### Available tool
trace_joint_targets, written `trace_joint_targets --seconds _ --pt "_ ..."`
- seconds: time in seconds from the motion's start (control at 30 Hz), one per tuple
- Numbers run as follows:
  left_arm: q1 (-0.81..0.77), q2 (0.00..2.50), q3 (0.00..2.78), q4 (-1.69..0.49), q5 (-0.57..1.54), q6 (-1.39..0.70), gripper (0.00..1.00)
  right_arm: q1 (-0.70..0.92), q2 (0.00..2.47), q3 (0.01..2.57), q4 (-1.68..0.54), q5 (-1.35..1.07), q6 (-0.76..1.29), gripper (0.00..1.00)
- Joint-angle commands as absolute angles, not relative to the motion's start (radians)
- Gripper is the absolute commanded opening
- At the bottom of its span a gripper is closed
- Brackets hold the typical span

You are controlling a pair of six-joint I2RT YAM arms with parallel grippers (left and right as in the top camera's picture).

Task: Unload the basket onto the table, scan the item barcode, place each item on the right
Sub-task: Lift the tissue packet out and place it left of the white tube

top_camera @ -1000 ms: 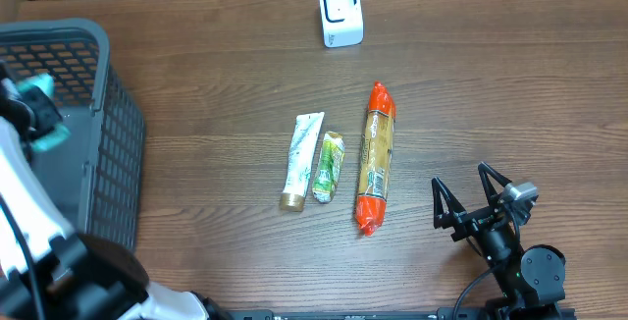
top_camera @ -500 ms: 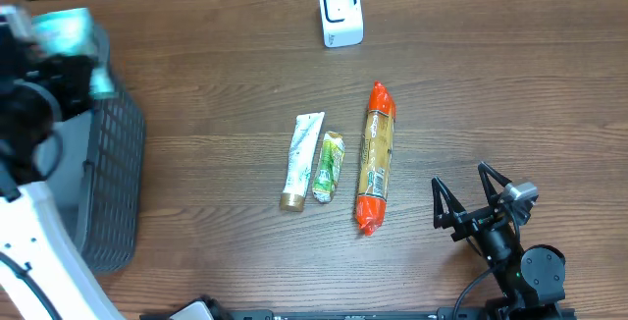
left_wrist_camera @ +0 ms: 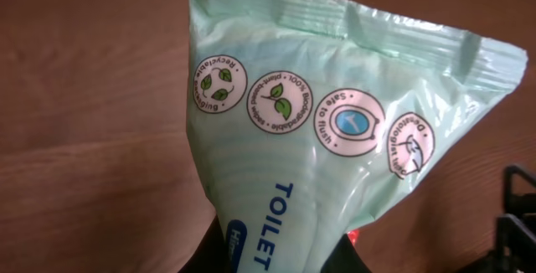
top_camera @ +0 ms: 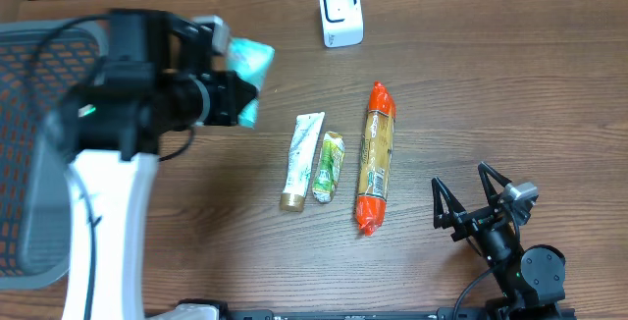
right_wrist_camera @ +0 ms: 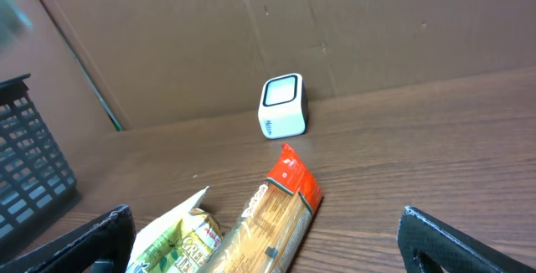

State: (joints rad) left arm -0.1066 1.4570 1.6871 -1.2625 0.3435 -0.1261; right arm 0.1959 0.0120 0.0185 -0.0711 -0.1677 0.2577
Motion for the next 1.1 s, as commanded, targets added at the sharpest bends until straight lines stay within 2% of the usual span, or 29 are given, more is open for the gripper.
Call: trace_joint_targets --seconds 0.0,0.1,0.23,0.5,0.57,0.7,0.97,1.0,1.07 --pt "-0.147 1.521 1.57 -1.215 0.274 -0.2 0.04 0.195 0.003 0.008 -0.066 -0.158 0.254 1.0" --pt "-0.168 1.583 1.443 -1.114 0.263 -0.246 0.06 0.195 0.003 0.008 -0.066 -0.158 0.254 1.0" --pt "-0.176 1.682 1.328 -0.994 0.244 -0.321 0.15 0.195 0.003 0.008 -0.066 -0.158 0.254 1.0" --pt "-0.176 1.793 1.299 -0.922 0.243 -0.364 0.7 0.195 0.003 0.008 -0.066 -0.158 0.254 1.0" --pt "-0.176 1.784 1.303 -0.912 0.243 -0.363 0.79 0.195 0.003 0.008 -0.066 -0.158 0.254 1.0" --pt "-0.176 1.745 1.332 -0.916 0.236 -0.364 0.83 0.195 0.003 0.008 -0.066 -0.158 0.254 1.0" --pt "-0.177 1.549 1.433 -0.994 0.244 -0.352 0.85 0.195 0.003 0.008 -0.066 -0.158 0.254 1.0" --pt "-0.176 1.514 1.448 -1.005 0.244 -0.339 0.87 0.195 0.003 0.008 -0.066 -0.158 0.254 1.0" --pt "-0.174 1.448 1.475 -1.027 0.244 -0.319 0.99 0.195 0.003 0.008 -0.066 -0.158 0.254 1.0"
